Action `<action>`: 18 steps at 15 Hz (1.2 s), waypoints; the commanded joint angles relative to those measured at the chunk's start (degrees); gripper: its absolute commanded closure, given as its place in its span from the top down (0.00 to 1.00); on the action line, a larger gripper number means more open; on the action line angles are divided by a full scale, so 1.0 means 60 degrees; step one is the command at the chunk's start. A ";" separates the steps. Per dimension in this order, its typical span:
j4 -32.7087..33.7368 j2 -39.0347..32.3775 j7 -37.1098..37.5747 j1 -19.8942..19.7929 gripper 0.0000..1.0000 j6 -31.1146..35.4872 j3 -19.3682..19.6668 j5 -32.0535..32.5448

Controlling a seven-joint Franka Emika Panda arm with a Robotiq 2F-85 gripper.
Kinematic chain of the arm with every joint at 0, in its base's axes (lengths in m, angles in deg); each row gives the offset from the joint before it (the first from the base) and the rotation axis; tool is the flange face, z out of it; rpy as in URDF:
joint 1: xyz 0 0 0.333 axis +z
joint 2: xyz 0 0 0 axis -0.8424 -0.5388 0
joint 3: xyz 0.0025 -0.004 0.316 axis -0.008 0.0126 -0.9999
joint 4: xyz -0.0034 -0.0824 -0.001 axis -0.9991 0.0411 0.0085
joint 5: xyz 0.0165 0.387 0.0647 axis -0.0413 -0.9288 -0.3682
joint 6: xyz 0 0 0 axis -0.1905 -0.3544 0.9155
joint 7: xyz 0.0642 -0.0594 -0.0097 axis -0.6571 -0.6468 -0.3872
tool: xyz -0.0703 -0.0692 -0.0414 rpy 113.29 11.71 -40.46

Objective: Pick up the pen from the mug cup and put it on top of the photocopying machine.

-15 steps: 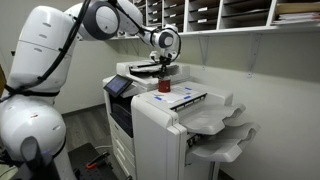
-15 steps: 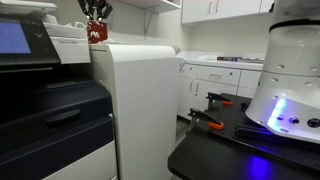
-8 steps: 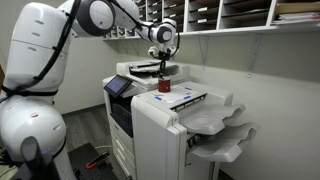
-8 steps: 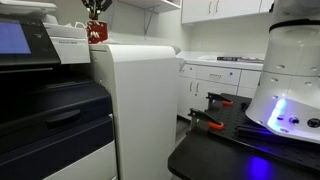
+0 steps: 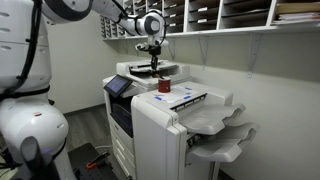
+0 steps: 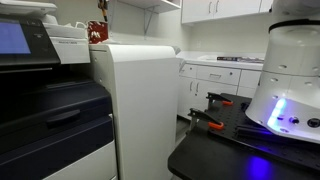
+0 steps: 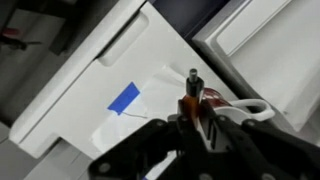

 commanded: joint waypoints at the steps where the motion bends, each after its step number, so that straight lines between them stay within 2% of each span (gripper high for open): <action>1: -0.1472 0.0673 0.2185 0.0305 0.04 0.0487 -0.0274 0.1677; 5: -0.2447 0.0702 0.4244 0.0511 0.04 0.0807 -0.0739 0.3188; 7: -0.2632 0.0527 0.4894 0.0548 0.04 0.0813 -0.0878 0.3566; 10: -0.2958 0.0334 0.6207 0.0551 0.04 0.1581 -0.0892 0.4503; 11: -0.3026 0.0336 0.6321 0.0524 0.11 0.1773 -0.0880 0.4565; 12: -0.3117 0.0376 0.6285 0.0489 0.41 0.2001 -0.0885 0.4484; 13: -0.3172 0.0429 0.6024 0.0462 0.37 0.2057 -0.0908 0.4224; 14: -0.3218 0.0490 0.5653 0.0429 0.39 0.2089 -0.0932 0.3966; 17: -0.3338 0.0782 0.4702 0.0384 0.59 0.1938 -0.1003 0.3139; 18: -0.3297 0.0854 0.4761 0.0403 0.67 0.1746 -0.0996 0.3110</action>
